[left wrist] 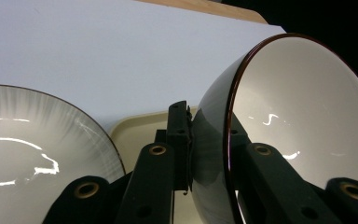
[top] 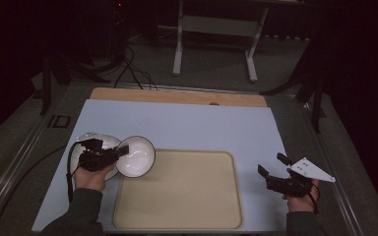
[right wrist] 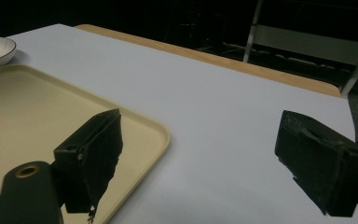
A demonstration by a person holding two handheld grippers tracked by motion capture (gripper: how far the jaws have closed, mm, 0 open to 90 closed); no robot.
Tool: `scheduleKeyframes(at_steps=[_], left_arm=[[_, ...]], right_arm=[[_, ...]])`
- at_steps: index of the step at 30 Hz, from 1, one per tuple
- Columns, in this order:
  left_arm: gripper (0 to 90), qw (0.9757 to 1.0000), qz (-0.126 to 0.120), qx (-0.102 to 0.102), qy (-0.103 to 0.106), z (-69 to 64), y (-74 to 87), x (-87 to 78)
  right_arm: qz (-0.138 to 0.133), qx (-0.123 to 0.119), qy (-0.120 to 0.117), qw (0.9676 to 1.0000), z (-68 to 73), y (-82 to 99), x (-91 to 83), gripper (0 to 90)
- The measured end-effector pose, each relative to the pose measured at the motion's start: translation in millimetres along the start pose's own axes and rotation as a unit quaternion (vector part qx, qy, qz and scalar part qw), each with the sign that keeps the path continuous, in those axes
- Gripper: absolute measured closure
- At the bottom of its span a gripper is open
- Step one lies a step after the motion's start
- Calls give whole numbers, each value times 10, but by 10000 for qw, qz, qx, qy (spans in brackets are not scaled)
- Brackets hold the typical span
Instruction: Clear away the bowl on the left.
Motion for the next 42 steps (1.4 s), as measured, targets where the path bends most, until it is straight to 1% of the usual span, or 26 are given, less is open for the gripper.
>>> scheduleKeyframes(at_steps=[7, 12, 13, 26, 28, 42], left_arm=[[802, 10000, 40, 83, -2, -52, 3, 37], [802, 9999, 60, 105, 15, -79, 5, 56], [801, 9999, 80, 129, 19, -106, 7, 76], [798, 9995, 165, 250, 51, -206, 21, 152], [797, 9994, 198, 297, 45, -230, 27, 173], [796, 9988, 284, 390, 72, -344, 50, 271]], right_arm=[[-4, 2, 1, 10000, 0, -1, -1, 146], [-2, 0, 1, 10000, 0, 0, 0, 146], [-4, 0, 2, 10000, -1, 0, 0, 145], [-9, 2, 12, 10000, -4, -1, -2, 146], [-9, 7, 14, 10000, -5, -1, -3, 145], [-7, 4, 11, 10000, -3, 0, -3, 146]])
Point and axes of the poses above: each handheld gripper's, and its own axes: x roughly forward along the jaws, y roughly out of its underside, z roughly to its left, the point moved 8 cm from there along x, roughly forward along the jaws, and after that the axes turned 13 degrees about z, right-handed, at the moved point
